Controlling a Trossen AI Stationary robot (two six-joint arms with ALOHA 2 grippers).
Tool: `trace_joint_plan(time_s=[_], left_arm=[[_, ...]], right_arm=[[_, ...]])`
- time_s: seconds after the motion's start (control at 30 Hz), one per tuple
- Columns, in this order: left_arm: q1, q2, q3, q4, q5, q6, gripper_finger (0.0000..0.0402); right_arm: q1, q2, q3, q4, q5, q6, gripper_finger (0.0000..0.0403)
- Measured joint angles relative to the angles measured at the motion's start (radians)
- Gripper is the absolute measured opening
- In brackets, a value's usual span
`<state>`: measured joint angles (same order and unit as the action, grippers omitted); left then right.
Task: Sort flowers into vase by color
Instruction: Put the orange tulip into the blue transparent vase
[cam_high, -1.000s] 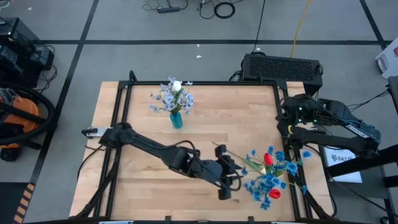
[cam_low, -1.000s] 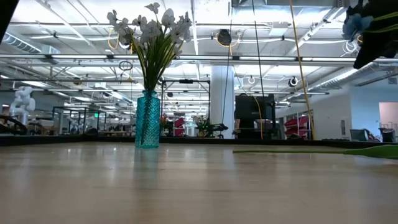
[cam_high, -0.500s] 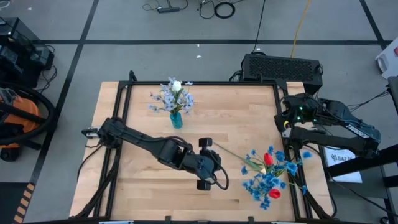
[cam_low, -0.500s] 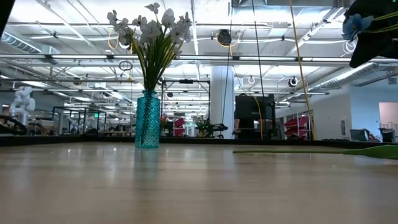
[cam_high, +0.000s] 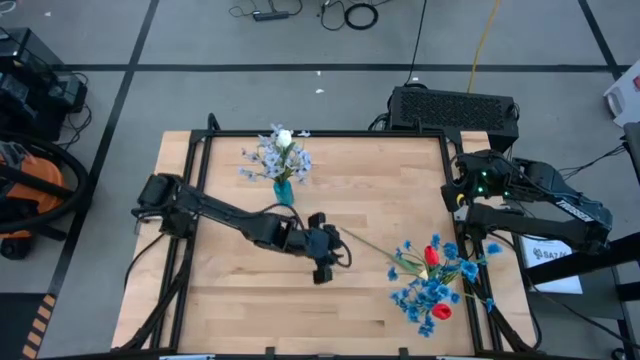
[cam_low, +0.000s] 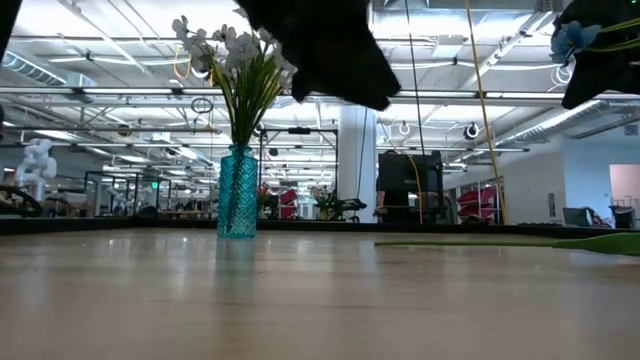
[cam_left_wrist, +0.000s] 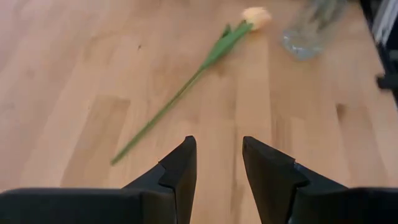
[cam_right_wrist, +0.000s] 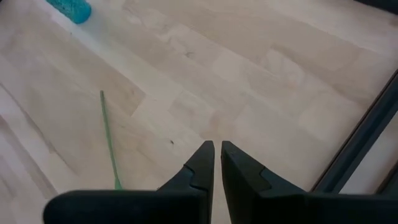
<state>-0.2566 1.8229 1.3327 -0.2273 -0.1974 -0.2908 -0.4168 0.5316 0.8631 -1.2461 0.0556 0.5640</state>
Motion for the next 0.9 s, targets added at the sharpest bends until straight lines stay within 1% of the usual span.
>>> trace_joint_plan(time_s=[0.07,0.13,0.2,0.33,0.4,0.47,0.57,0.67,0.77,0.83,0.9], left_arm=[[0.023,0.015,-0.037,0.1,0.016,-0.027,0.0136],[0.04,0.033,-0.044,0.142,0.015,-0.042,0.0136],[0.056,0.063,-0.04,0.231,0.015,-0.035,0.0136],[0.08,0.124,-0.028,0.41,0.015,0.058,0.0136],[0.094,0.163,0.009,0.44,0.015,0.102,0.0136],[0.112,0.21,0.061,0.427,0.038,0.124,0.0136],[0.144,0.29,0.161,0.388,0.144,0.179,0.0136],[0.165,0.367,0.272,0.323,0.205,0.279,0.0136],[0.181,0.434,0.371,0.245,0.265,0.41,0.0136],[0.192,0.469,0.417,0.189,0.32,0.489,0.0136],[0.201,0.496,0.449,0.155,0.371,0.536,0.0136]], right_arm=[[0.0,0.002,0.0,0.001,0.001,-0.024,0.0022],[0.0,0.006,0.0,0.003,0.001,-0.049,0.0022],[0.0,0.008,0.0,0.007,0.001,-0.072,0.0022],[0.0,0.014,0.0,0.025,0.002,-0.119,0.0022],[0.0,0.016,0.001,0.042,0.0,-0.134,0.0022],[0.0,0.019,0.001,0.047,-0.003,-0.142,0.0022],[0.0,0.022,0.001,0.048,-0.003,-0.141,0.0022],[0.0,0.022,0.001,0.047,-0.003,-0.135,0.0022],[0.0,0.022,0.001,0.047,-0.004,-0.102,0.0022],[0.0,0.022,0.001,0.047,-0.003,-0.076,0.0022],[0.0,0.022,0.001,0.047,-0.003,-0.051,0.0022]])
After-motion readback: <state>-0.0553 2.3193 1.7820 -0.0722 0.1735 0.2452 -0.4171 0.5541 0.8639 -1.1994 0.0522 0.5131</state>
